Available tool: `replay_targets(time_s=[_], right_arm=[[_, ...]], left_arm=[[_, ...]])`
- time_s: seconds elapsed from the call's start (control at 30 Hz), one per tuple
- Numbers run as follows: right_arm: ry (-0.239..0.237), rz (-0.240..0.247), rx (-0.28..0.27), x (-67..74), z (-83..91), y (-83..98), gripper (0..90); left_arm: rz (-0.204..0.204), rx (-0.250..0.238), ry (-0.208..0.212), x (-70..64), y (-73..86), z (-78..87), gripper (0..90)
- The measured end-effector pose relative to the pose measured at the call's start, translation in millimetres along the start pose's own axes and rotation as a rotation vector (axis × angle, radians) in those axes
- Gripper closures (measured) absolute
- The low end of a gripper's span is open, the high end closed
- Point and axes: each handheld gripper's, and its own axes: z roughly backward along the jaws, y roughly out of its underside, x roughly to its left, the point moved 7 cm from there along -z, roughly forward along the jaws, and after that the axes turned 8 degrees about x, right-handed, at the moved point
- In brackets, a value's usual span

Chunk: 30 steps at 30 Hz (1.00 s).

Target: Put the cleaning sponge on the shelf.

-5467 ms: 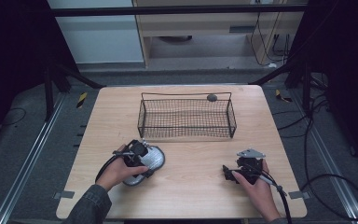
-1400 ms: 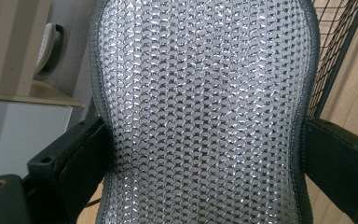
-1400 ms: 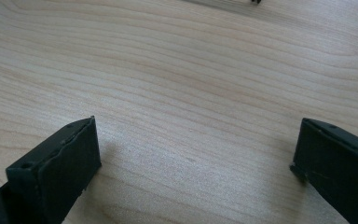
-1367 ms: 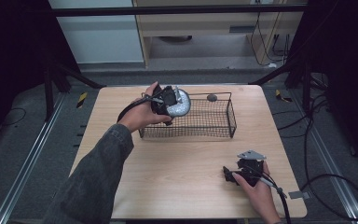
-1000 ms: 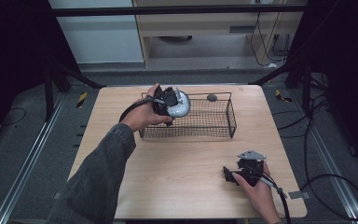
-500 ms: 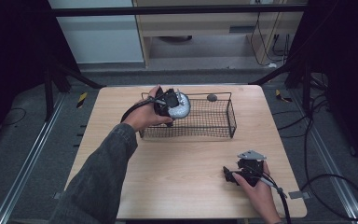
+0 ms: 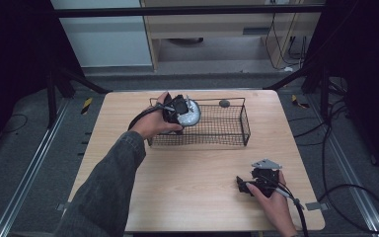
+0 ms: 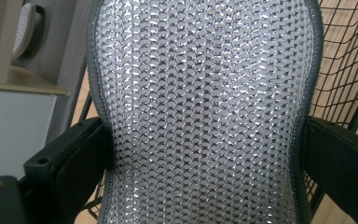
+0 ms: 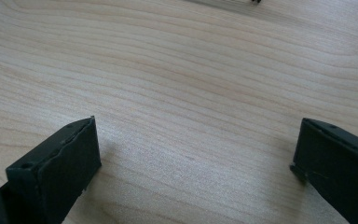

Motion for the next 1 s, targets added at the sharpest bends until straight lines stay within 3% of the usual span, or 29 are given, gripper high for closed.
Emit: replay_targets(time_s=[0.3,0.53,1.0], right_arm=[[0.0,0.001,0.0,-0.1,0.0,0.0,0.7],[-0.001,0.001,0.0,-0.1,0.1,0.1,0.6],[-0.005,0.006,-0.001,-0.3,0.1,0.1,0.6]], left_arm=[[0.005,0.0,0.003,0.1,1.5,-0.6,2.3],[0.029,-0.029,0.003,4.8,-2.4,3.2,2.4],[0.046,0.002,0.036,6.3,-3.7,-6.1,2.1]])
